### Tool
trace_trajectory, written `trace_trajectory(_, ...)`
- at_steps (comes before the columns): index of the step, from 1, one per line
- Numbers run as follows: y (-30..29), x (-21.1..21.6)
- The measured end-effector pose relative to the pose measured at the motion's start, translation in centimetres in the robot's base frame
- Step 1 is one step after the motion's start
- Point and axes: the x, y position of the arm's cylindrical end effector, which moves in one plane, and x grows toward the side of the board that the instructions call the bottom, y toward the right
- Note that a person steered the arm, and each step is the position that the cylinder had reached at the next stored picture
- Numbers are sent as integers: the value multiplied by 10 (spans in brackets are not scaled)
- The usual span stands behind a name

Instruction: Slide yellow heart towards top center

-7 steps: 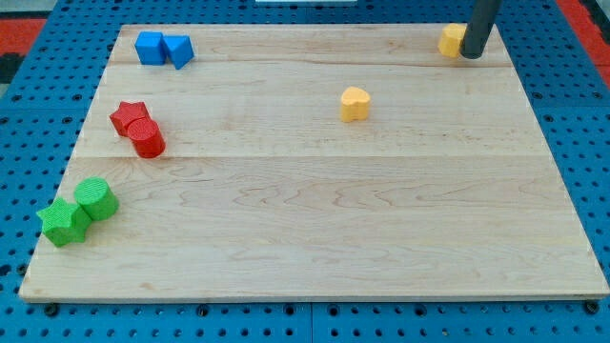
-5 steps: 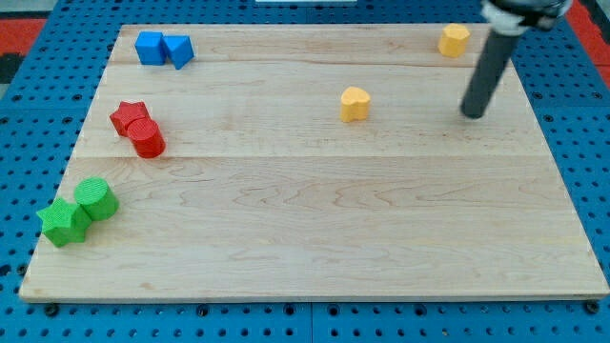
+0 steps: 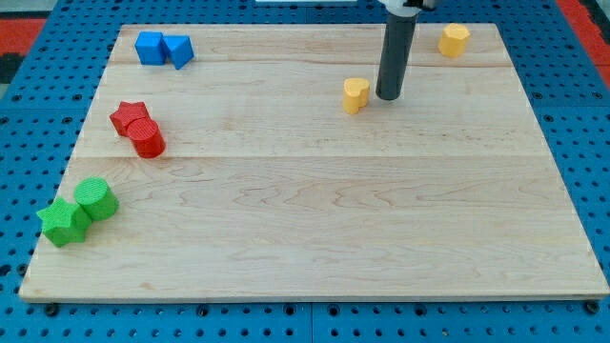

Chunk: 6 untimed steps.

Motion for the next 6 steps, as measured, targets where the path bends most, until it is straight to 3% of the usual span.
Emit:
trace_trajectory(1, 10, 20)
trace_trajectory(2, 5, 75)
trace_trajectory(3, -34, 66)
trace_trajectory(5, -41, -41)
trace_trajectory(6, -27, 7)
